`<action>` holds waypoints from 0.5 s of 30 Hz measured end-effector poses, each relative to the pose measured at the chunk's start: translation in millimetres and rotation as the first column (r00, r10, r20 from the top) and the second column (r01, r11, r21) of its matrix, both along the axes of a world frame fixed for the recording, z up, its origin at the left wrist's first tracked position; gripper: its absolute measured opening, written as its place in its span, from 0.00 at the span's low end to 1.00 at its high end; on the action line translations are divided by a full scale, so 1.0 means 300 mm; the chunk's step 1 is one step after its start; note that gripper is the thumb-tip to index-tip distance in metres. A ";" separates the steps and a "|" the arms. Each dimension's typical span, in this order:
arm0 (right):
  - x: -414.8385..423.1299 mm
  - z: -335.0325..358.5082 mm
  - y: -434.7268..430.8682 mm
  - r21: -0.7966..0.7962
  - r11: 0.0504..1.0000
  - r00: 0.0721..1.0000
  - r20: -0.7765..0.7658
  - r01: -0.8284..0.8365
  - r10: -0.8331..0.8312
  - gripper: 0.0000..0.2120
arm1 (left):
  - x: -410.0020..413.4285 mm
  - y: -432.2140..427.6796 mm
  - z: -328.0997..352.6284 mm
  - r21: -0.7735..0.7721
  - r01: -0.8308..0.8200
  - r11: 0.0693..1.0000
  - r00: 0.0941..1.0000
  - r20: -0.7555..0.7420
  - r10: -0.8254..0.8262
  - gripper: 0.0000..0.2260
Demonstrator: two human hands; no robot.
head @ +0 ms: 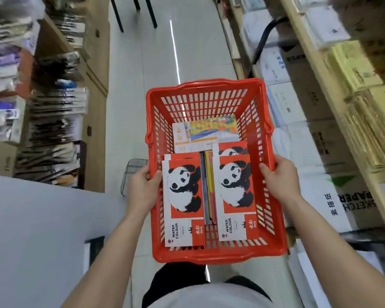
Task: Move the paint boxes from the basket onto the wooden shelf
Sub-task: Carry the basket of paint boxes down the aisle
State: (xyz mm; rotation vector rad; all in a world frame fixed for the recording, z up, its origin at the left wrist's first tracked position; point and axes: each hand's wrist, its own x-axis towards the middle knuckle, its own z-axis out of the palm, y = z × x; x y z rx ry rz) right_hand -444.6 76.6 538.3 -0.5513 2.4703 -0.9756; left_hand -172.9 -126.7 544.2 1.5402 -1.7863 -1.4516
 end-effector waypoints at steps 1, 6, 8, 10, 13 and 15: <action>-0.027 0.026 -0.072 -0.003 1.000 1.000 -0.004 -0.008 0.008 0.08 | -0.019 -0.068 0.025 -0.001 -0.007 1.000 1.000 -0.001 0.007 0.07; -0.177 0.125 -0.445 -0.015 0.999 0.999 -0.033 -0.032 0.032 0.06 | -0.147 -0.417 0.144 0.003 -0.022 1.000 0.999 -0.026 0.022 0.09; -0.243 0.151 -0.596 -0.024 0.999 0.999 -0.005 -0.037 0.037 0.08 | -0.211 -0.555 0.180 -0.011 -0.022 1.000 0.999 -0.026 0.022 0.09; -0.320 0.162 -0.751 -0.047 0.998 0.999 0.010 -0.051 0.052 0.07 | -0.282 -0.694 0.205 -0.024 -0.034 0.999 0.999 -0.026 0.033 0.09; -0.463 0.147 -0.997 -0.085 0.993 0.996 -0.003 -0.087 0.087 0.07 | -0.408 -0.916 0.213 -0.044 -0.060 0.997 0.998 0.010 0.060 0.10; -0.575 0.135 -1.177 -0.107 0.988 0.993 0.014 -0.114 0.116 0.09 | -0.508 -1.073 0.206 -0.058 -0.093 0.994 0.995 0.015 0.094 0.10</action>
